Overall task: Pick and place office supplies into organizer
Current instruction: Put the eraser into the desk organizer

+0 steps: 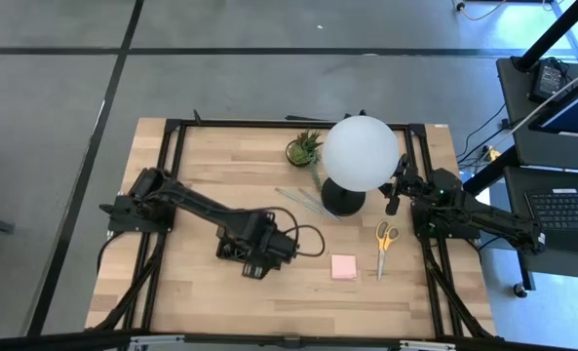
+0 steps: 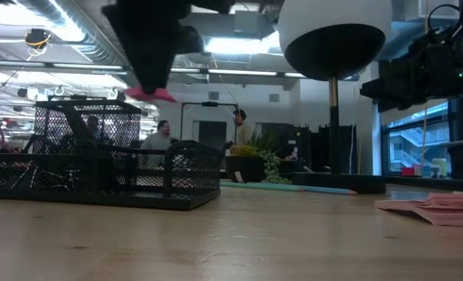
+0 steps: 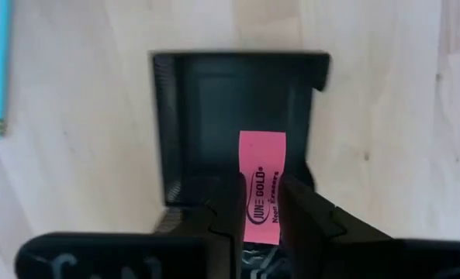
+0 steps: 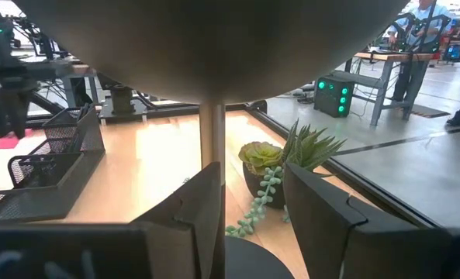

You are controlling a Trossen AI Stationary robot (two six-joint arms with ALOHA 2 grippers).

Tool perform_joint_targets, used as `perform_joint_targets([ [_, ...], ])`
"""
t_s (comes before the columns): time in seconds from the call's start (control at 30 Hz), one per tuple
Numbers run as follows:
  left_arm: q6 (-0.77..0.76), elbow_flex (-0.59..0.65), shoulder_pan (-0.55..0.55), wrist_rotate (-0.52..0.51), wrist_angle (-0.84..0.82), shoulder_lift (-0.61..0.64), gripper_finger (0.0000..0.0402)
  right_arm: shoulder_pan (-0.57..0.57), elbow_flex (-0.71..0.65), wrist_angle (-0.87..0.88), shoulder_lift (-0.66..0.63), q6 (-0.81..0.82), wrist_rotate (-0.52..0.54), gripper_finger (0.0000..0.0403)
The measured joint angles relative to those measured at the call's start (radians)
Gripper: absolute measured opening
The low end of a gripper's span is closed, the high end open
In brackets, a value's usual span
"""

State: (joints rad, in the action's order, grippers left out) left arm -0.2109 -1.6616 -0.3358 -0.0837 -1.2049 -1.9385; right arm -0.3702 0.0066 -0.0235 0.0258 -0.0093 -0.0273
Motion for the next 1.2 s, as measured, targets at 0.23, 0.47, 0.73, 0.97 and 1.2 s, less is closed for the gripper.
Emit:
perform_joint_targets([
  [0.23,-0.100,0.068,-0.065,-0.002,0.024,0.000,0.0061,0.000,0.000,0.000,0.000,0.003,0.000,0.0145],
  [0.47,-0.138,0.109,-0.092,-0.048,0.023,0.001,0.0061,0.000,0.000,0.000,0.000,0.005,0.000,0.0145],
  [0.73,-0.214,0.248,-0.107,-0.081,0.098,0.103,0.0061,0.000,0.000,0.000,0.000,0.007,0.000,0.0145],
  [0.97,-0.304,0.422,-0.118,-0.065,0.235,0.196,0.0061,0.000,0.000,0.000,0.000,0.007,0.000,0.0145],
  [1.2,-0.349,0.531,-0.124,-0.049,0.244,0.211,0.0061,0.000,0.000,0.000,0.000,0.008,0.000,0.0145],
])
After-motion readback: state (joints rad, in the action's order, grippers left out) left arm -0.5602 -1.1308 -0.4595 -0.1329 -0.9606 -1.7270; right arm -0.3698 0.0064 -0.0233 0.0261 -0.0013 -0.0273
